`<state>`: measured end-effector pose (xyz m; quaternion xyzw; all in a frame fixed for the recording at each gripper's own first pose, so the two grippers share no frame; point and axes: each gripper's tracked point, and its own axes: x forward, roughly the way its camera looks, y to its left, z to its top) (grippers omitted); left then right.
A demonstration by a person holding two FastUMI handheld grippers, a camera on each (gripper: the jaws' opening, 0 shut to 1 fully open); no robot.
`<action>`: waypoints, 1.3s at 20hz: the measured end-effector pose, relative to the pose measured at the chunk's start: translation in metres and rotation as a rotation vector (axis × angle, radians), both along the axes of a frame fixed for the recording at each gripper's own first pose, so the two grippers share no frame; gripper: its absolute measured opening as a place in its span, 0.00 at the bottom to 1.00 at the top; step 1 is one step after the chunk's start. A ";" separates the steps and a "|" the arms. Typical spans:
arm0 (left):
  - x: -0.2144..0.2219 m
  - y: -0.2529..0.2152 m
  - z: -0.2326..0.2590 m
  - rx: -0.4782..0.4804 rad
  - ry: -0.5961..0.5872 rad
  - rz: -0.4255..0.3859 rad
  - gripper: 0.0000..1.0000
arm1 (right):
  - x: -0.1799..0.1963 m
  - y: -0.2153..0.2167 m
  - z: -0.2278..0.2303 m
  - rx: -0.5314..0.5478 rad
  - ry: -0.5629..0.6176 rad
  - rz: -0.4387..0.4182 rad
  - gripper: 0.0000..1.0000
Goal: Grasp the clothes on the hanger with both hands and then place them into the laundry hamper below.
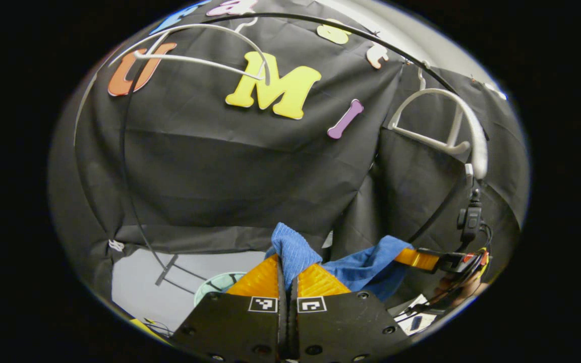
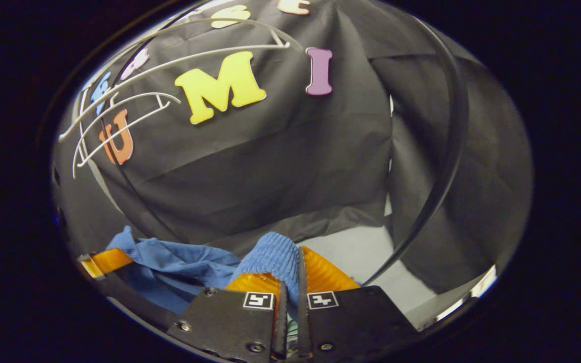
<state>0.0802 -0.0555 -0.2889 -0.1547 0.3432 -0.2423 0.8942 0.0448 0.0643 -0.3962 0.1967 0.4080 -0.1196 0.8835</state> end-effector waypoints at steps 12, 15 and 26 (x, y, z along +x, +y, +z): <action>-0.017 0.003 0.020 -0.051 -0.034 0.030 0.00 | 0.024 0.135 0.033 0.500 -0.090 0.109 0.12; -0.017 0.003 0.006 -0.046 -0.002 0.044 0.06 | 0.026 0.139 0.018 0.496 -0.090 0.128 0.11; -0.015 0.010 -0.137 0.161 0.352 0.102 0.06 | 0.002 0.107 -0.137 0.236 0.304 0.130 0.26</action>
